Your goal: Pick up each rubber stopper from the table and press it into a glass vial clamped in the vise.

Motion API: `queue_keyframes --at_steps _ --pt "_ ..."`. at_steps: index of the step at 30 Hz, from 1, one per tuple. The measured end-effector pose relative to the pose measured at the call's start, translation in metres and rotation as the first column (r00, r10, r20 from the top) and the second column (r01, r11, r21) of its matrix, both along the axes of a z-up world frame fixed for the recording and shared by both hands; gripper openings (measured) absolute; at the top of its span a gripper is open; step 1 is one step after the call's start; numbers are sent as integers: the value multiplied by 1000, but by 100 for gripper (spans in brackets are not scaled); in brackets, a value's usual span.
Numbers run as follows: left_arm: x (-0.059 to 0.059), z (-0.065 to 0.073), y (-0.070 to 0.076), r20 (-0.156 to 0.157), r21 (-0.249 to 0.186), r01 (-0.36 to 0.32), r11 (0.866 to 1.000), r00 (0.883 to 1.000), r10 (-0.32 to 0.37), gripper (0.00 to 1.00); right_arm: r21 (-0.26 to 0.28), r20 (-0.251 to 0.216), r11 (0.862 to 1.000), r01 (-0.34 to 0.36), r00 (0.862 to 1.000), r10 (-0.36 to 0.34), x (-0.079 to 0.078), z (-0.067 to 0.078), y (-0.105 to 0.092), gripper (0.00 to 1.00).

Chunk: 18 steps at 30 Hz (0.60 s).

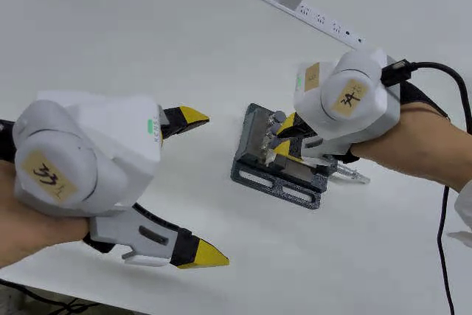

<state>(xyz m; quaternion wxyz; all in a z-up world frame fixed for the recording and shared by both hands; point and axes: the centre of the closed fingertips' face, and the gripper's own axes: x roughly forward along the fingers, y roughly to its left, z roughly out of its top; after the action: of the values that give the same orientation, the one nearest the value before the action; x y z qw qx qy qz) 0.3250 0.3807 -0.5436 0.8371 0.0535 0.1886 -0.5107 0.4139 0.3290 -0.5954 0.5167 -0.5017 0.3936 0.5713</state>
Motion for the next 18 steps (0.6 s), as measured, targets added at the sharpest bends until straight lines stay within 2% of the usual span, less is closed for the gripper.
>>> queue_keyframes --at_steps 7,10,16,18 --pt "-1 -1 0 -4 3 0 1000 1000 0 95 17 -15 1000 21 1000 -21 -1 1 1 11" --pt "-1 -1 0 -5 3 3 1000 1000 -3 95 33 -14 999 31 999 -31 -1 6 0 11" --pt "-2 -1 0 -6 5 5 1000 1000 -5 95 103 -22 991 82 997 -80 3 22 2 5" --pt "-2 -2 0 -7 7 8 1000 1000 -8 95 126 -46 986 111 993 -106 2 23 3 4"
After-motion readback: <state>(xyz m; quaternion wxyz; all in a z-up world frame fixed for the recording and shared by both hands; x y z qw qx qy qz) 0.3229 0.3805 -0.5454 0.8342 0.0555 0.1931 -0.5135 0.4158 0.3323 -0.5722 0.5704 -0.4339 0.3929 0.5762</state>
